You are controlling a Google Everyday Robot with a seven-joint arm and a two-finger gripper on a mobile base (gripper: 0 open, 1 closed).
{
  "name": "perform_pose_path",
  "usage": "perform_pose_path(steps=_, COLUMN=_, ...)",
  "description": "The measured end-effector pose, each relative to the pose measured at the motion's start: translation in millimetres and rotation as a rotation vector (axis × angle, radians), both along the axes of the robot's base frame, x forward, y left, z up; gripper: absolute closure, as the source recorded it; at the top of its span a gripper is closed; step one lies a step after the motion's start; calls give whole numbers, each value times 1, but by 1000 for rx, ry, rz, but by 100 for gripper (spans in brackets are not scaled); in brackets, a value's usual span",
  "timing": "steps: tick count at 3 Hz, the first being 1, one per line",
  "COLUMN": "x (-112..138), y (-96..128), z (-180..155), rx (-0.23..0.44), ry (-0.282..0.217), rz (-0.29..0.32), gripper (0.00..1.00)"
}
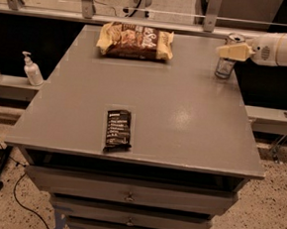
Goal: Move redbull can near rxbar chocolate
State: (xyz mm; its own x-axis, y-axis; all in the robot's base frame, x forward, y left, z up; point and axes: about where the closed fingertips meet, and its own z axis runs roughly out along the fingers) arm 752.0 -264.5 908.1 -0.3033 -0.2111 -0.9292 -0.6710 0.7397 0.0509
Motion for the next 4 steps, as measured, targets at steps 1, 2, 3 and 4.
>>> perform_pose_path(steps=1, x=-8, y=11, z=8, rx=48, ry=-5, rz=49, gripper=64)
perform_pose_path(steps=2, x=-34, y=37, z=35, rx=107, ry=-21, rz=148, gripper=88)
perform_pose_path(steps=3, x=-76, y=77, z=70, rx=166, ry=-54, rz=274, gripper=100)
perform_pose_path(steps=4, x=-79, y=84, z=70, rx=171, ry=-59, rz=293, gripper=100)
